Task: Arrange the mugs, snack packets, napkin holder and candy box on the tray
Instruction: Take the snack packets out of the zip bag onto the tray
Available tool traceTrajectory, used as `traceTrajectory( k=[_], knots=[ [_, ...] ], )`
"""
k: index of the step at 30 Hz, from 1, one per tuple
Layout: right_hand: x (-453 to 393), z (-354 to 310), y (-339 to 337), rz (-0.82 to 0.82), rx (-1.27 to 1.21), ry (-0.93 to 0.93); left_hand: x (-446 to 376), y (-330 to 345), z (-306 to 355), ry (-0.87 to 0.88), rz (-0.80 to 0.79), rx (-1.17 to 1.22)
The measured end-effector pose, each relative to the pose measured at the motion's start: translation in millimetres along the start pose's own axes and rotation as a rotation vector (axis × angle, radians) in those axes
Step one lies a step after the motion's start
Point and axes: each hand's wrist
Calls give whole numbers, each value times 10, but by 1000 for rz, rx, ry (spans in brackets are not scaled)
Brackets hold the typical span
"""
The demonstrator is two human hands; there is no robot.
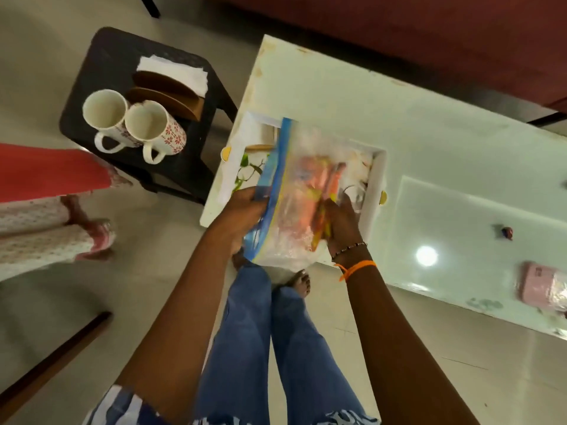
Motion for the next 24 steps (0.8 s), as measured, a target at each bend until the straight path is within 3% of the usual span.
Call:
traceTrajectory(
  k=[3, 8, 13, 18, 21, 24],
  knots=[
    [-52, -57, 37, -102, 222, 25, 24, 156, 32, 114, 72, -12],
    [117, -246, 101, -59, 312, -317, 85, 544, 115, 261, 71, -119],
    [185, -417, -54, 160, 502, -367, 213, 584, 202, 265, 409, -107],
    [396, -619, -179, 401, 599, -546, 368, 269, 254, 306, 595, -64],
    [566, -679, 48, 271, 623, -750, 488, 213, 296, 322, 599, -42],
    [520, -555, 389, -28, 825, -704, 615, 217, 316, 344, 570, -25]
  ],
)
Point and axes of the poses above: each hand's wrist, its own x-axis away from the middle knuckle, its own y-axis out of the palm, z = x × y, and after that the axes turned 3 degrees about -x, right-handed
